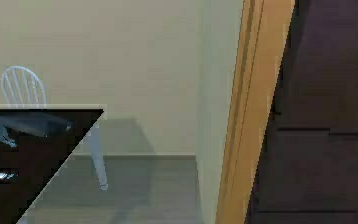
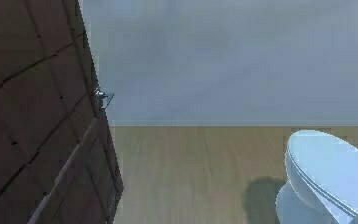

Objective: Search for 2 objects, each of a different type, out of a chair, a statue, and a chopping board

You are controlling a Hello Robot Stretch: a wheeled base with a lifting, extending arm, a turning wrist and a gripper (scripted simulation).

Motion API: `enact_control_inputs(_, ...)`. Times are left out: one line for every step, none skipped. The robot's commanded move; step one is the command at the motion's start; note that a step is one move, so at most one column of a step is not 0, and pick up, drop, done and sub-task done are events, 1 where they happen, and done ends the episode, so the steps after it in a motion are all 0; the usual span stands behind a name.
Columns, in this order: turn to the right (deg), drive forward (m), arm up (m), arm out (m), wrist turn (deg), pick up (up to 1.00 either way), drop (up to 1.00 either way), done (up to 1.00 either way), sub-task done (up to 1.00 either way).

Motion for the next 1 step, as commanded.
enact_control_inputs(-45.0,0.00,0.00,0.00,0.0,0.00,0.00,0.00,0.00)
